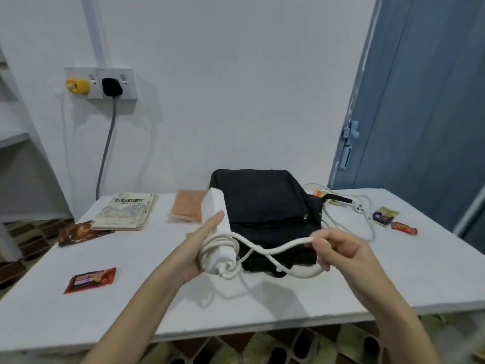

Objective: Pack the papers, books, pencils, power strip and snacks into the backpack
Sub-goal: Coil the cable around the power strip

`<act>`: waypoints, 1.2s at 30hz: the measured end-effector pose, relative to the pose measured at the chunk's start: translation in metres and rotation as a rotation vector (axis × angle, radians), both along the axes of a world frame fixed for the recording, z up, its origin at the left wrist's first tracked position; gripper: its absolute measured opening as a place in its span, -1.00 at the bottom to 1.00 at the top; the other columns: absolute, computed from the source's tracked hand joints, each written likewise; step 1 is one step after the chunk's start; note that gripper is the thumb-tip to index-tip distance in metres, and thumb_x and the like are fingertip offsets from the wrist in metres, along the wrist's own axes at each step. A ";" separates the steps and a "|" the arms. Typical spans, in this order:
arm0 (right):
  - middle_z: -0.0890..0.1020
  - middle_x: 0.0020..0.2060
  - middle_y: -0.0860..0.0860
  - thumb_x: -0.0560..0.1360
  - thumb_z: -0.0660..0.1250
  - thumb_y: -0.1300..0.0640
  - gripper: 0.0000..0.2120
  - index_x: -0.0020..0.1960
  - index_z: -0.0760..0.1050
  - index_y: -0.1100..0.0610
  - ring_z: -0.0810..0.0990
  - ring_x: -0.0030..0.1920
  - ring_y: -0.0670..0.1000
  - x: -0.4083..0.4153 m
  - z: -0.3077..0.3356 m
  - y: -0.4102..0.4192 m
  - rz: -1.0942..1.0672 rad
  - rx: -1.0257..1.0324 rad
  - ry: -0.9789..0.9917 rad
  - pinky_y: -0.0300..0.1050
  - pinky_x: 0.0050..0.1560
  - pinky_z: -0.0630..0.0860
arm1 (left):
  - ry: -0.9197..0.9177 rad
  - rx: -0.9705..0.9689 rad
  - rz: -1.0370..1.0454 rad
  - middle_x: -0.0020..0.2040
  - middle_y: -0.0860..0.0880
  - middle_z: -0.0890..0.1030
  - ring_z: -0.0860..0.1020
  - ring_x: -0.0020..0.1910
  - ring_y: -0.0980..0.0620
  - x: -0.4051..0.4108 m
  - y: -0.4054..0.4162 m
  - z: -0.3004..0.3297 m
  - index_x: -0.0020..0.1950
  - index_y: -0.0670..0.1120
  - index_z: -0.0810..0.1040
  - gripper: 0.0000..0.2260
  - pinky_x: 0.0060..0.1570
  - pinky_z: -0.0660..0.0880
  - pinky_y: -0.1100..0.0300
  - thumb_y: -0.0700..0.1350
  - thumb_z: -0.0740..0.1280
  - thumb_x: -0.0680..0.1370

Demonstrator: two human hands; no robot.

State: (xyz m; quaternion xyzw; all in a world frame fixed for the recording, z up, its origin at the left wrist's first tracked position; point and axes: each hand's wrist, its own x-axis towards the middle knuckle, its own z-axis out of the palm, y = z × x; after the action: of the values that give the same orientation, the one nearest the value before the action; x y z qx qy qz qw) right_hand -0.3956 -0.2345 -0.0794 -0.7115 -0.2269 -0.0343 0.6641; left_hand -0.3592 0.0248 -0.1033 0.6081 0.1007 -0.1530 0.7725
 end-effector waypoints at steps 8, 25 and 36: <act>0.34 -0.57 -0.12 0.30 0.36 0.00 -0.74 -0.19 0.58 0.20 0.25 -0.53 -0.13 -0.009 -0.012 -0.043 -0.212 0.214 0.118 -0.23 -0.41 0.24 | 0.190 -0.290 0.000 -0.27 -0.16 0.62 0.61 -0.30 -0.10 -0.054 -0.071 -0.020 -0.20 -0.18 0.61 -0.65 -0.19 0.56 0.07 0.13 0.42 0.37; 0.51 -0.50 -0.01 0.28 0.48 -0.07 -0.79 -0.30 0.60 0.07 0.42 -0.47 -0.06 -0.051 -0.040 -0.071 0.250 -0.141 0.208 -0.27 -0.39 0.36 | -0.172 -0.348 0.292 0.04 -0.09 0.64 0.61 -0.03 -0.05 -0.046 -0.111 -0.028 0.10 -0.09 0.51 -0.83 -0.06 0.60 0.00 -0.20 0.31 0.51; 0.56 0.01 -0.16 0.26 0.48 -0.25 -0.33 0.26 0.32 -0.10 0.59 -0.13 -0.21 -0.038 -0.055 -0.041 0.350 -0.817 0.474 -0.21 0.04 0.53 | -0.170 -0.640 0.229 0.32 -0.27 0.45 0.44 0.30 -0.24 -0.025 -0.086 -0.017 0.40 -0.27 0.33 -0.33 0.20 0.41 -0.20 -0.01 0.42 0.38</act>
State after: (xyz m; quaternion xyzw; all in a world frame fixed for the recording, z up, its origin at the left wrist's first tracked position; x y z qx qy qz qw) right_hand -0.4335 -0.2754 -0.1341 -0.8529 -0.1807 0.3314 0.3606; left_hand -0.3843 -0.0609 -0.1199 0.3304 0.0504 -0.0382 0.9417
